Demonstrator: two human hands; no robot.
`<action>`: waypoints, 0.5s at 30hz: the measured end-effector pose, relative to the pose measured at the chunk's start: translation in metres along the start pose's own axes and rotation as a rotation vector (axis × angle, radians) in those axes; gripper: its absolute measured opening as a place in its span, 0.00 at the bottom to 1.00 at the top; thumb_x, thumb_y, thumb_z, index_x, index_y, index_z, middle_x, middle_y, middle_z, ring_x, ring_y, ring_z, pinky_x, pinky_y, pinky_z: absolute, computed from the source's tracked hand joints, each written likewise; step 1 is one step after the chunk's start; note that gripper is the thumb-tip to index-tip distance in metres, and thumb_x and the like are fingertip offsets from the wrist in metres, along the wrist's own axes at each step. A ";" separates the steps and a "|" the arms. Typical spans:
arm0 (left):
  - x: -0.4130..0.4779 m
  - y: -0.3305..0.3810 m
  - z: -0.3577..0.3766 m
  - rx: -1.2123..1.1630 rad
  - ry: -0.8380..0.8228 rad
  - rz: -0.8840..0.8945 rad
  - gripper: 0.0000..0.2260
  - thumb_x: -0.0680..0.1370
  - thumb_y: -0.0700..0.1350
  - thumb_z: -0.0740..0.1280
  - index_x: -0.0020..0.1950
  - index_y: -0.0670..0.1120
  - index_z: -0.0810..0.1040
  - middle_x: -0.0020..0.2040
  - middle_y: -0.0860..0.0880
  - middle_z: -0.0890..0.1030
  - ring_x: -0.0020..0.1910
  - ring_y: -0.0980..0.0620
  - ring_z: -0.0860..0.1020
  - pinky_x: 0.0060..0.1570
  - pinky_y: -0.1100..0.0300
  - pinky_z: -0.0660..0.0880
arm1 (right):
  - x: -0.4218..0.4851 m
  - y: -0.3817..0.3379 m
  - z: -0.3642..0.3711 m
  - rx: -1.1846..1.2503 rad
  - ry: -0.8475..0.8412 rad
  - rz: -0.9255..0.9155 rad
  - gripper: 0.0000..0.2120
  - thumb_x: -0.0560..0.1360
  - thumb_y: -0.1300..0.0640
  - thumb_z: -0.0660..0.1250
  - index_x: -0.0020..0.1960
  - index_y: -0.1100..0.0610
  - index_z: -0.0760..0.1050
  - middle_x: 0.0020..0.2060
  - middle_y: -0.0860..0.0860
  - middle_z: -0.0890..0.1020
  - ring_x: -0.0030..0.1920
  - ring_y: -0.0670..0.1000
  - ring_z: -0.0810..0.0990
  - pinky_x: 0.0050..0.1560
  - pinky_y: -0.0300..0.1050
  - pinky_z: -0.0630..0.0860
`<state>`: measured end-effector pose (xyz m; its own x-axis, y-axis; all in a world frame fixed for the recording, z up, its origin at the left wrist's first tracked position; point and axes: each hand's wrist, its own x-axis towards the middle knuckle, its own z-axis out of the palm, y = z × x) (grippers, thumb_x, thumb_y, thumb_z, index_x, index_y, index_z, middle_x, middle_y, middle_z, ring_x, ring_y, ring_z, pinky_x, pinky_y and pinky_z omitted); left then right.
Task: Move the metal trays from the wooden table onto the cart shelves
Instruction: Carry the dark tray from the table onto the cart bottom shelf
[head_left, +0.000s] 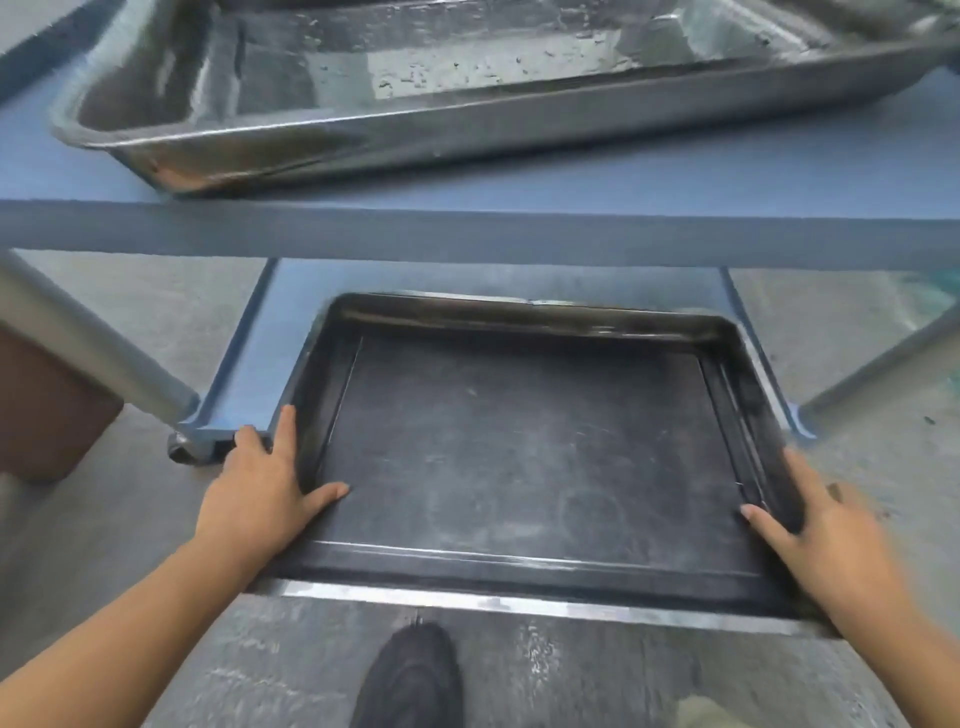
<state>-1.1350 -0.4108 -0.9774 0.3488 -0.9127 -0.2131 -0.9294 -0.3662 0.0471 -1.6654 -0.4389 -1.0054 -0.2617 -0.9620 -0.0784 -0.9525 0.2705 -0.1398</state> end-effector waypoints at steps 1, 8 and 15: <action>0.005 0.000 0.002 -0.008 0.006 0.002 0.52 0.67 0.71 0.69 0.80 0.50 0.48 0.56 0.41 0.66 0.51 0.38 0.74 0.45 0.45 0.77 | 0.004 -0.002 0.006 -0.001 0.005 -0.009 0.40 0.70 0.37 0.69 0.77 0.44 0.57 0.44 0.60 0.74 0.33 0.59 0.72 0.32 0.50 0.72; 0.021 -0.008 0.016 -0.034 0.012 -0.024 0.51 0.66 0.71 0.69 0.79 0.50 0.51 0.54 0.40 0.66 0.49 0.36 0.75 0.42 0.42 0.77 | 0.020 -0.019 0.017 -0.019 0.016 -0.047 0.39 0.72 0.38 0.68 0.77 0.43 0.54 0.51 0.63 0.76 0.44 0.64 0.79 0.39 0.54 0.77; 0.036 -0.002 0.021 -0.061 -0.003 -0.033 0.50 0.66 0.69 0.71 0.78 0.48 0.52 0.53 0.39 0.66 0.46 0.37 0.75 0.43 0.43 0.79 | 0.037 -0.029 0.026 -0.003 0.019 -0.076 0.38 0.74 0.40 0.68 0.77 0.45 0.53 0.48 0.61 0.77 0.41 0.62 0.78 0.37 0.54 0.78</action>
<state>-1.1230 -0.4389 -1.0058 0.3791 -0.8993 -0.2180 -0.9082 -0.4068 0.0989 -1.6435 -0.4814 -1.0298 -0.1914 -0.9803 -0.0491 -0.9702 0.1966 -0.1414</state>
